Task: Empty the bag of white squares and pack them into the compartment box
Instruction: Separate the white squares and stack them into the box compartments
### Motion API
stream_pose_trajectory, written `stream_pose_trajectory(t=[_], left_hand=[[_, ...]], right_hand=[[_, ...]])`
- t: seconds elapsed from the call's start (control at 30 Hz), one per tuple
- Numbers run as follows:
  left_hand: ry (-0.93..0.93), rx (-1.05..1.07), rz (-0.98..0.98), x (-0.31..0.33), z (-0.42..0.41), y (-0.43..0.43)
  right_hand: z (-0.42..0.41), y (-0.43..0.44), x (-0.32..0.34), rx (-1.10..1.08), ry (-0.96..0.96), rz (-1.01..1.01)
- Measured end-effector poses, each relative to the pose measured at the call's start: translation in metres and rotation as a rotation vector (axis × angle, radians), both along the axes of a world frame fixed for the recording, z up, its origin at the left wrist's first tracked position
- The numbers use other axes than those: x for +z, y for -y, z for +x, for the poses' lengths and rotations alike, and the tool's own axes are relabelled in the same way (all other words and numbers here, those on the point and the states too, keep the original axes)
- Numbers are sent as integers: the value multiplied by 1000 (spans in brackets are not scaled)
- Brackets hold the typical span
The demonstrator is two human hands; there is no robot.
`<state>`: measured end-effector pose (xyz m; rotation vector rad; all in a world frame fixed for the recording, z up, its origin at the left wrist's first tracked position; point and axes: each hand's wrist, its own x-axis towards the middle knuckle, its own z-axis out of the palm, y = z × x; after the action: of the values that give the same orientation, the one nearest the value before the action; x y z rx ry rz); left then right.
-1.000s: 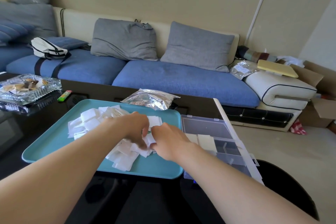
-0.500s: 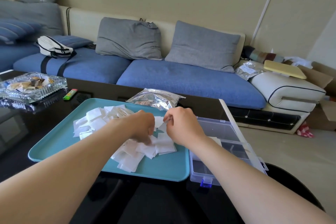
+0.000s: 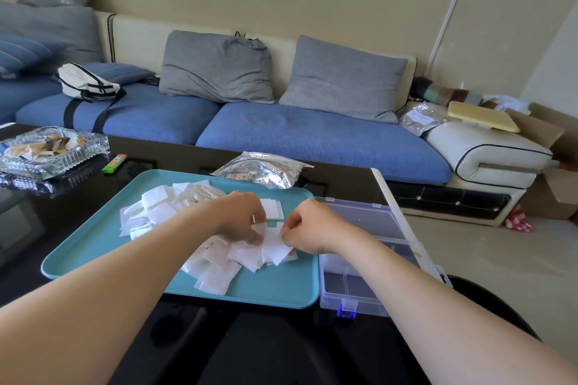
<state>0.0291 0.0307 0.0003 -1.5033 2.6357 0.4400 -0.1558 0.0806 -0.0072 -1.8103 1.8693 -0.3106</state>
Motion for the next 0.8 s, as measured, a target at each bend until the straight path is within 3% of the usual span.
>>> stream_pose_trajectory(t=[0.07, 0.23, 0.4, 0.47, 0.63, 0.8], left_hand=[[-31, 6, 12, 1, 1, -2], [-26, -17, 34, 4, -4, -8], [-90, 8, 59, 8, -3, -12], [-124, 29, 77, 10, -2, -13], [-257, 99, 161, 14, 0, -11], [-633, 252, 386, 15, -1, -7]], right_hand=[[5, -1, -1, -8, -40, -8], [15, -3, -8, 107, -396, -49], [17, 1, -11, 144, -409, -99], [12, 0, -5, 163, -310, -128], [-8, 3, 10, 107, 157, -128], [-7, 5, 17, -198, 627, -129]])
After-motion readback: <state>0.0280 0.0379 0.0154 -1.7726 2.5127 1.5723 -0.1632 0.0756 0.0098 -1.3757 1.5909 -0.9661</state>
